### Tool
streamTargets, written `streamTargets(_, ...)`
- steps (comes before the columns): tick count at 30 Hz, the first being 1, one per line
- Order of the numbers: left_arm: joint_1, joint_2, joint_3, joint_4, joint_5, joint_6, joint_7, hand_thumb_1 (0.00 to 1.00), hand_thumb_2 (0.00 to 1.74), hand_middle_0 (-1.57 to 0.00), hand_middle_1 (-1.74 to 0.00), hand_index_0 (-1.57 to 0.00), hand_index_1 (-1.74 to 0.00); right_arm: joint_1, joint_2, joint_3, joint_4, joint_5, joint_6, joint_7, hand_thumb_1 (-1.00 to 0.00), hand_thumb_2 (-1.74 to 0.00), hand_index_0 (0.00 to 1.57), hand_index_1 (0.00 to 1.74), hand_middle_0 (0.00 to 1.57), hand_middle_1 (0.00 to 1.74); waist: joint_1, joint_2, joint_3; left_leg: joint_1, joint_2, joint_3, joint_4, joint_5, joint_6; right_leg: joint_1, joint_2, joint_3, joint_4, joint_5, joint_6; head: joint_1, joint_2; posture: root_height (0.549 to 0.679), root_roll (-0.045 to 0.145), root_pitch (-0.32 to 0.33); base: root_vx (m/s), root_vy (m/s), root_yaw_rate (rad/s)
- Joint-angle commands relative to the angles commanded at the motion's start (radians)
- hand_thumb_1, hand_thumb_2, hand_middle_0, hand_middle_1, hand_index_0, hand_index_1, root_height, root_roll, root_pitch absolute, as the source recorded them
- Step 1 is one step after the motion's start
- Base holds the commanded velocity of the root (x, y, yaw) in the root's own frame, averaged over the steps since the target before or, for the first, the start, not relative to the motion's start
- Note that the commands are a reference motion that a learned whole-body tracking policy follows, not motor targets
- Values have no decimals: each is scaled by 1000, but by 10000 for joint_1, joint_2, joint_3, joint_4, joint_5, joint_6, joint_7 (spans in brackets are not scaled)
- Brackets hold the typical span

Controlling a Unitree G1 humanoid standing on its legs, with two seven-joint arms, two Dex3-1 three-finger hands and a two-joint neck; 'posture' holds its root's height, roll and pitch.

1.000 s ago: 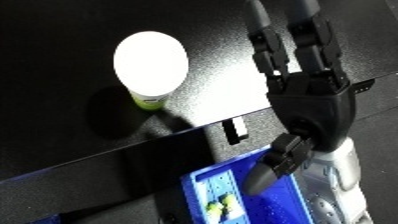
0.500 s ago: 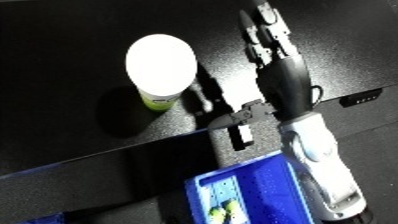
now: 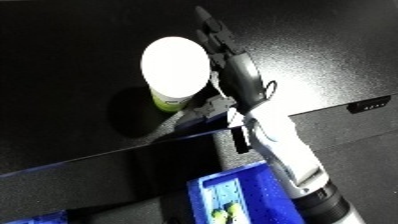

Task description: Pick up the object and place it into the box

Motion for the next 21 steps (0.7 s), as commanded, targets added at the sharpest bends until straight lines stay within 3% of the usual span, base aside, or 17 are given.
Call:
streamTargets(11, -11, -127, -129, -217, 61, 239, 167, 0, 0, 0, 0, 0, 0, -473, 643, 604, -177, 159, 473, 60, -550, -957, 864, 957, 864, 957, 105, 85, -7, 29, -43, -34, -15, 3, -5, -7, -18, 62, 68, -67, -38, 355, -46, 619, 54, -10, 22, -1, 35)
streamTargets(17, 27, -167, -128, -233, 79, 234, 185, 0, 0, 0, 0, 0, 0, -345, 756, 595, -385, 163, 491, 7, -850, -1479, 1334, 1479, 1334, 1479, 74, 85, -5, 53, -39, -19, -26, 4, -10, -11, 7, 101, 93, -90, -47, 395, -75, 619, 56, -9, 24, -1, 7)
streamTargets(21, 83, -146, -103, -223, 70, 191, 137, 0, 0, 0, 0, 0, 0, -157, 674, 492, -607, 33, 261, -17, -850, -1479, 1334, 1479, 1334, 1479, 10, 73, 0, 55, -22, 2, -16, -7, -17, -33, 33, 131, 120, -101, -44, 374, -39, 619, 56, -8, 24, -3, -19)
